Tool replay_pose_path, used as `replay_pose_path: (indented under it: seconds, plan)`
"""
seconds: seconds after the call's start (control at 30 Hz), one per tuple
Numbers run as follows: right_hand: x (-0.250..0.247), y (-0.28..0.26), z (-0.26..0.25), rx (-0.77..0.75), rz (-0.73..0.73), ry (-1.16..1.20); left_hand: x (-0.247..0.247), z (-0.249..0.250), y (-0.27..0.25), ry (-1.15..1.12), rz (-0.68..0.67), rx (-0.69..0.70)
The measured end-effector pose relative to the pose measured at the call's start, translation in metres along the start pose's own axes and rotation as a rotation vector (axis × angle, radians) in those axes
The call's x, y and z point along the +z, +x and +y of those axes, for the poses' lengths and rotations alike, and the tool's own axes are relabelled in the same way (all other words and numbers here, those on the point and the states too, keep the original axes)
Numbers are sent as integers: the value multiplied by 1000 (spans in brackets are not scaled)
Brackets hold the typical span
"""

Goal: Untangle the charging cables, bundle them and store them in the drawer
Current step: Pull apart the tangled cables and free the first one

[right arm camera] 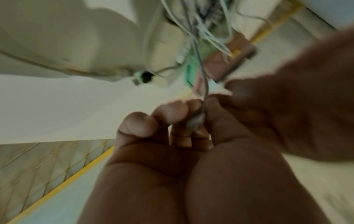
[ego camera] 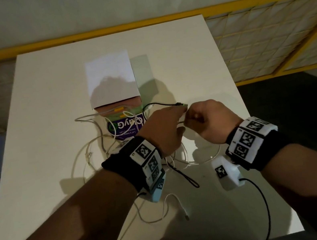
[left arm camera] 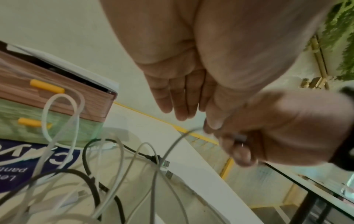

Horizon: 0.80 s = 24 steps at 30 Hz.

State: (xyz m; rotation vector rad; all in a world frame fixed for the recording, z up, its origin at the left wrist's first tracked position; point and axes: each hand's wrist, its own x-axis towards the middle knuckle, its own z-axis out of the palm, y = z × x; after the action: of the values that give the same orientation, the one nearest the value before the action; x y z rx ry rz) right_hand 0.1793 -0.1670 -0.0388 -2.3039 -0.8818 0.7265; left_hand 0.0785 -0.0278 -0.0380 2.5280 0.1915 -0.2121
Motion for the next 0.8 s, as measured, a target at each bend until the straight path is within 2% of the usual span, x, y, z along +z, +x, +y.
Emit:
replay_pose_path:
  seconds: [0.07, 0.13, 0.2, 0.23, 0.27, 0.37, 0.43, 0.5, 0.57, 0.6, 0.67, 0.77, 0.8]
  plan:
    - [-8, -4, -12, -64, 30, 171, -6, -1, -1, -58, 62, -24]
    - [-16, -7, -24, -111, 64, 433, -14, 1, -6, -213, 161, -37]
    - [-18, -8, -30, -135, 71, 734, -17, 2, -13, -590, 225, -101]
    - [-16, -7, -28, -134, 51, 813, -19, 3, -15, -811, 246, -126]
    - [-12, -6, -29, -122, 16, 839, -22, 5, -18, -956, 282, -152]
    - [8, -4, -37, -143, -208, 826, -30, 10, -22, -1107, 389, -216]
    - [23, -2, -45, -151, -318, 779, -38, 15, -24, -1300, 406, -261]
    - [34, 0, -49, -120, -330, 620, -51, 13, -27, -1499, 394, -263]
    - [40, 2, -46, -71, -322, 545, -74, 2, -37, -1636, 350, -207]
    - [42, 3, -44, -41, -307, 573, -88, -7, -43, -1643, 323, -165]
    - [39, 4, -46, -9, -255, 698, -108, -24, -54, -1413, 302, -126]
    - [30, 9, -63, -49, -249, 964, -96, -27, -55, -637, 147, -319]
    - [27, 12, -71, -54, -258, 1025, -84, -25, -52, -515, 141, -361]
